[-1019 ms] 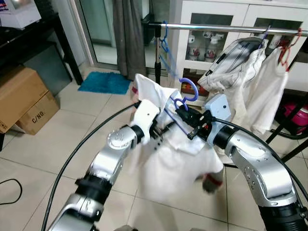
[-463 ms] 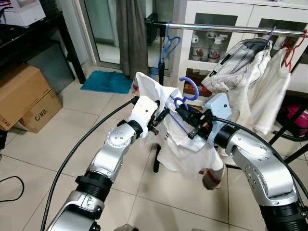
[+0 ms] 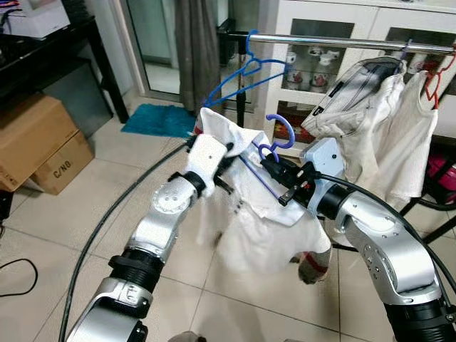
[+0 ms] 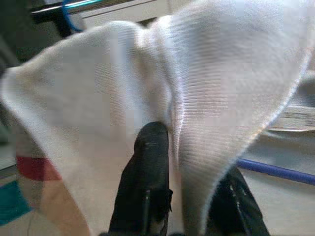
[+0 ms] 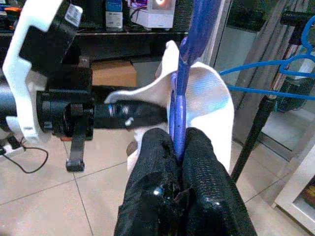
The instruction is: Hang hanger
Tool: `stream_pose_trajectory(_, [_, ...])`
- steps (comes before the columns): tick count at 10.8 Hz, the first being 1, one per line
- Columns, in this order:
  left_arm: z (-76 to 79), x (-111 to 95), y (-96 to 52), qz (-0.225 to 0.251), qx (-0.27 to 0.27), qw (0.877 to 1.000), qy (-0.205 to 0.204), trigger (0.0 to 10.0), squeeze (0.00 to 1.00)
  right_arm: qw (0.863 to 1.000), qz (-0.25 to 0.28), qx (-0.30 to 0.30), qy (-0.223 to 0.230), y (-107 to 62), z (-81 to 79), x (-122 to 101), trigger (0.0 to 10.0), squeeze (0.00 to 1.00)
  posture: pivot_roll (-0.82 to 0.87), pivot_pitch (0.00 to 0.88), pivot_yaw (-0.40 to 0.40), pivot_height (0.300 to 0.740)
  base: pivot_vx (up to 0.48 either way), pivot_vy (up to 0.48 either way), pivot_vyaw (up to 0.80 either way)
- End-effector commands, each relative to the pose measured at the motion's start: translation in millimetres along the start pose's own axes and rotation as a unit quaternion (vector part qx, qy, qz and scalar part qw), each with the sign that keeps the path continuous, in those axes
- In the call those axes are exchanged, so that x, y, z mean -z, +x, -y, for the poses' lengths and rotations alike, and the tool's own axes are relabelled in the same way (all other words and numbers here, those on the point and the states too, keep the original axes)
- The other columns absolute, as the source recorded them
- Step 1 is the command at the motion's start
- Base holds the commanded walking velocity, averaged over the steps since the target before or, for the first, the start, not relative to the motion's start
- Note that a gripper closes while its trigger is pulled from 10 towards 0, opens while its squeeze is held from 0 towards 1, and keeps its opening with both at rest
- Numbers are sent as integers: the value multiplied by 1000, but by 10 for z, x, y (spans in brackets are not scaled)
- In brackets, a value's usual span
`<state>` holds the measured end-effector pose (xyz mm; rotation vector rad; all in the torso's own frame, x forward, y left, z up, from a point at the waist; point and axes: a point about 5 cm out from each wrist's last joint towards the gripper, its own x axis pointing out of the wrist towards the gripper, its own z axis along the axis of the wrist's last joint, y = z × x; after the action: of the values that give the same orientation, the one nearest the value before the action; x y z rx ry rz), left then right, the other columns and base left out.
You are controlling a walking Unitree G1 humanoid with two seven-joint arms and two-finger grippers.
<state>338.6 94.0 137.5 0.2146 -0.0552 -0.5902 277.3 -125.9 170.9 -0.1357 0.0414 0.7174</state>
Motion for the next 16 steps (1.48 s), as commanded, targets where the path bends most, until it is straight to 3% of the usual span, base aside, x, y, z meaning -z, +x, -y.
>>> stream_pose_trajectory(1, [-87, -4, -23, 3, -15, 1000, -6, 0, 0, 1000, 11, 5, 2, -2, 23, -47, 0, 0, -140, 0, 42, 740, 0, 0, 0])
stream_pose_trajectory(3, [-160, -62, -68, 20, -30, 999, -6, 0, 0, 1000, 0, 5, 1, -4, 29, -6, 0, 0, -134, 0, 40, 740, 0, 0, 0])
stream_pose_trajectory(5, [-354, -370, -168, 76, -62, 995, 9, 0, 0, 998, -55, 24, -7, -42, 93, 155, 0, 0, -129, 0, 41, 740, 0, 0, 0])
stream_pose_trajectory(6, [-534, -587, -232, 105, -92, 990, 29, 0, 0, 997, -80, 22, -13, -93, 117, 248, 0, 0, -126, 0, 41, 740, 0, 0, 0])
stream_pose_trajectory(7, [-820, -816, -312, 127, -143, 980, 52, 0, 0, 996, -89, 7, -21, -155, 128, 285, 0, 0, -121, 0, 46, 740, 0, 0, 0])
stream_pose_trajectory(9, [-1202, -889, -415, 92, -203, 970, 96, 0, 0, 997, -70, -35, -23, -238, 96, 232, 0, 0, -122, 0, 57, 740, 0, 0, 0])
stream_pose_trajectory(10, [-1429, -791, -489, 42, -234, 965, 109, 0, 0, 997, -45, -62, -17, -298, 74, 161, 0, 0, -120, 0, 61, 740, 0, 0, 0])
stream_pose_trajectory(11, [-1550, -554, -527, -24, -233, 967, 105, 0, 0, 996, -8, -88, 8, -350, 39, 67, 0, 0, -119, 0, 63, 740, 0, 0, 0])
stream_pose_trajectory(12, [-1509, -347, -501, -54, -217, 972, 69, 0, 0, 994, 24, -106, 33, -354, -11, -3, 0, 0, -117, 0, 70, 740, 0, 0, 0])
stream_pose_trajectory(14, [-1415, -138, -474, -78, -207, 975, 36, 0, 0, 992, 51, -103, 59, -337, -40, -51, 0, 0, -117, 0, 73, 740, 0, 0, 0])
stream_pose_trajectory(16, [-1366, -84, -459, -80, -201, 976, 23, 0, 0, 992, 58, -86, 69, -316, -29, -59, 0, 0, -120, 0, 84, 740, 0, 0, 0])
